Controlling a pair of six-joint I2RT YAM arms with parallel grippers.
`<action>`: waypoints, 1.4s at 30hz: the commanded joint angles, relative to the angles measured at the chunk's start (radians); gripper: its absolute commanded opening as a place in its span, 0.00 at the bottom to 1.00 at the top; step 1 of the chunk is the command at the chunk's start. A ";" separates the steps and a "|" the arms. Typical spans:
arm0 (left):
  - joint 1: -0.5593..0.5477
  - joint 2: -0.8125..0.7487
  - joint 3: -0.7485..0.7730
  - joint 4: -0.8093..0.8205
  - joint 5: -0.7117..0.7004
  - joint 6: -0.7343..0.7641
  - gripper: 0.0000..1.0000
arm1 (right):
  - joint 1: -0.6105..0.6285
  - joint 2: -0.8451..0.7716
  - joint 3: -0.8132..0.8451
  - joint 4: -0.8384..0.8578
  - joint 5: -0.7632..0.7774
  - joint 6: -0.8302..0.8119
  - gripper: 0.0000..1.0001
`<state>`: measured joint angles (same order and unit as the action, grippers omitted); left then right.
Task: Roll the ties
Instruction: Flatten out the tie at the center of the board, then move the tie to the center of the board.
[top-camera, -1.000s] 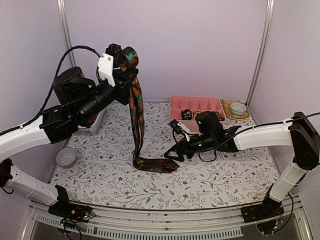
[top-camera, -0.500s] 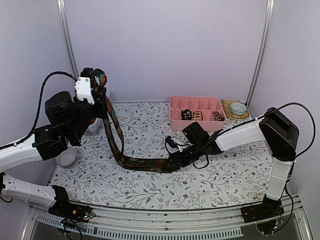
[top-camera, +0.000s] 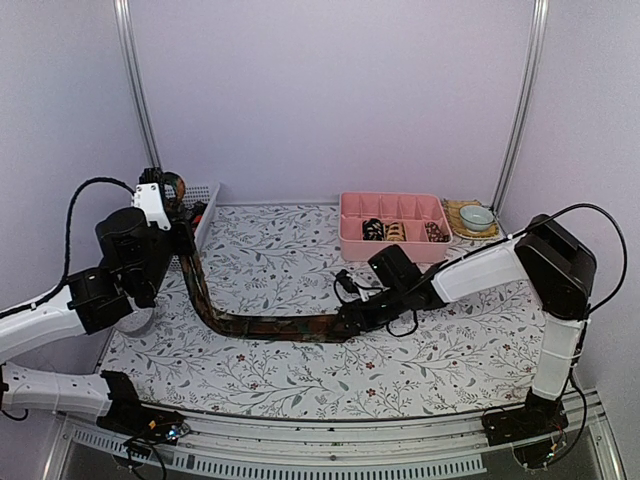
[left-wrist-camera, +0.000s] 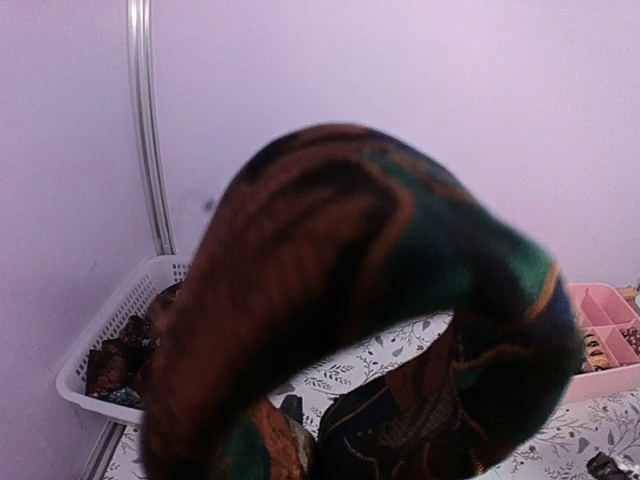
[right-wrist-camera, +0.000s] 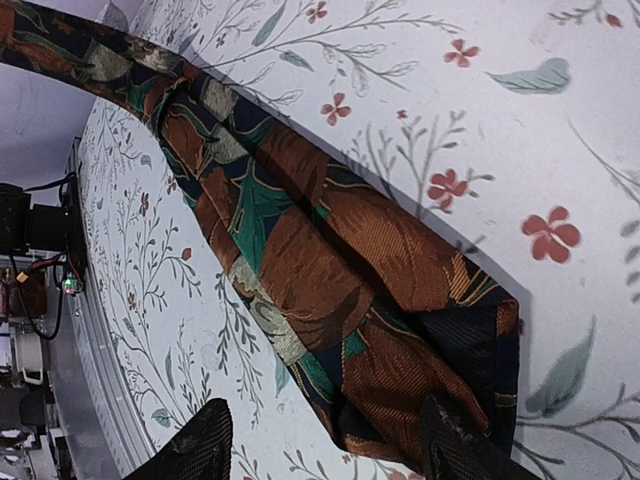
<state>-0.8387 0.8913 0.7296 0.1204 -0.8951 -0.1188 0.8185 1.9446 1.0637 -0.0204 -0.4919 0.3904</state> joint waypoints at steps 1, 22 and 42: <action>0.041 -0.004 -0.046 -0.019 -0.005 -0.088 0.17 | -0.115 -0.120 -0.181 -0.156 0.092 0.058 0.64; 0.131 0.085 -0.127 -0.120 0.030 -0.367 1.00 | -0.410 -0.664 -0.245 -0.360 0.194 0.020 0.69; 0.227 0.551 0.207 -0.438 1.000 0.197 1.00 | -0.276 -0.268 -0.190 -0.360 0.170 -0.090 0.66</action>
<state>-0.6247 1.3743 0.8597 -0.1715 -0.1055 -0.0837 0.5369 1.6028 0.8410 -0.3374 -0.3351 0.3370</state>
